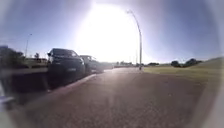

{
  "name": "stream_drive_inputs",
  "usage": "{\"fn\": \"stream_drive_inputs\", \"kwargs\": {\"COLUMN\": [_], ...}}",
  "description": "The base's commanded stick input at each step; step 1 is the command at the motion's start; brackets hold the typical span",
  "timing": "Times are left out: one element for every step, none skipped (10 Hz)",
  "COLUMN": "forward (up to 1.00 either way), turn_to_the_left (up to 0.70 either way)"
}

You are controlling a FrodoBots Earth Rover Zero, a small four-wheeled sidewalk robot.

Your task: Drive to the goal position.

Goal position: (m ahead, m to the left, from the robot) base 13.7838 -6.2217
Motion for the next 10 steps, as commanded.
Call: {"fn": "stream_drive_inputs", "kwargs": {"forward": [0.7, 0.7, 0.7, 0.7, 0.7, 0.7, 0.7, 0.7, 0.7, 0.7], "turn_to_the_left": [-0.12, -0.05, 0.0, 0.0, 0.0, 0.0, 0.0, 0.0, 0.0, 0.0]}}
